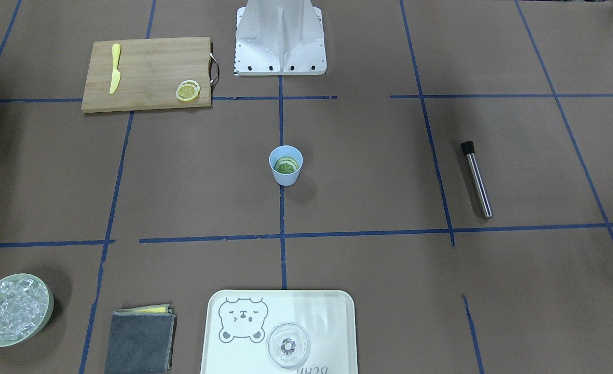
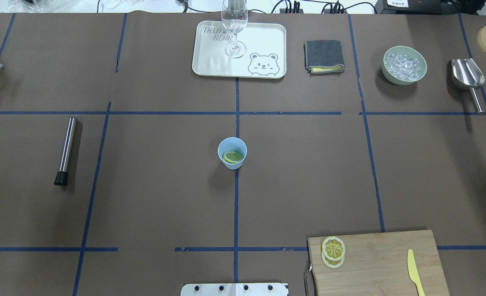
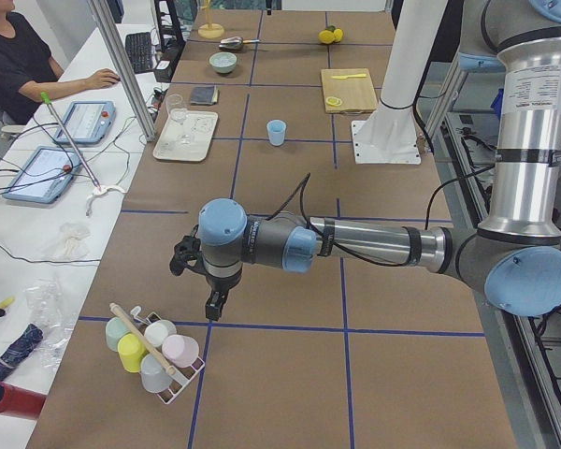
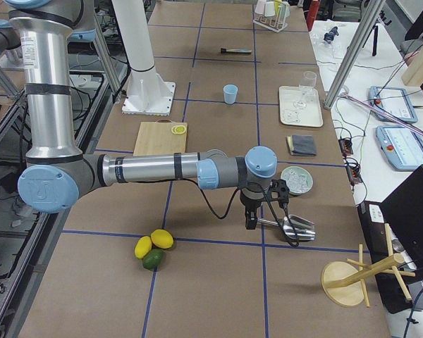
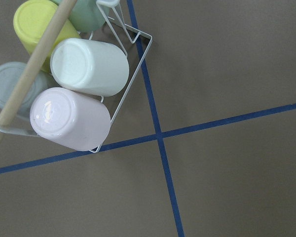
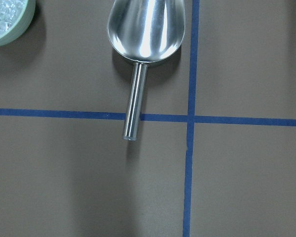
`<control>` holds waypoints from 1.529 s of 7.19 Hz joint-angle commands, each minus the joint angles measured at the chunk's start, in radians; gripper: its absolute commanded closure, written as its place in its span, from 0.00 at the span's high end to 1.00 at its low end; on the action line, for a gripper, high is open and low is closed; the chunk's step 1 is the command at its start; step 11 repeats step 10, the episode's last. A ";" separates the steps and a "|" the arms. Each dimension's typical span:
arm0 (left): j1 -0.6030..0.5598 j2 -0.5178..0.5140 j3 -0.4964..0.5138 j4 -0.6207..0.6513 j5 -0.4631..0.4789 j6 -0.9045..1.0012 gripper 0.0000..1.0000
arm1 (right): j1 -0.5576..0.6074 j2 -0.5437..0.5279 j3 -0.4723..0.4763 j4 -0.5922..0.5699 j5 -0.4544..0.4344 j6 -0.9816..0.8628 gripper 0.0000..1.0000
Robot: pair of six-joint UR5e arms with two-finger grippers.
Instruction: Squeeze lemon into cup
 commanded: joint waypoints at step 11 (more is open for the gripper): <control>0.031 0.002 -0.015 0.143 -0.001 -0.002 1.00 | -0.020 -0.002 -0.034 0.006 0.025 -0.010 1.00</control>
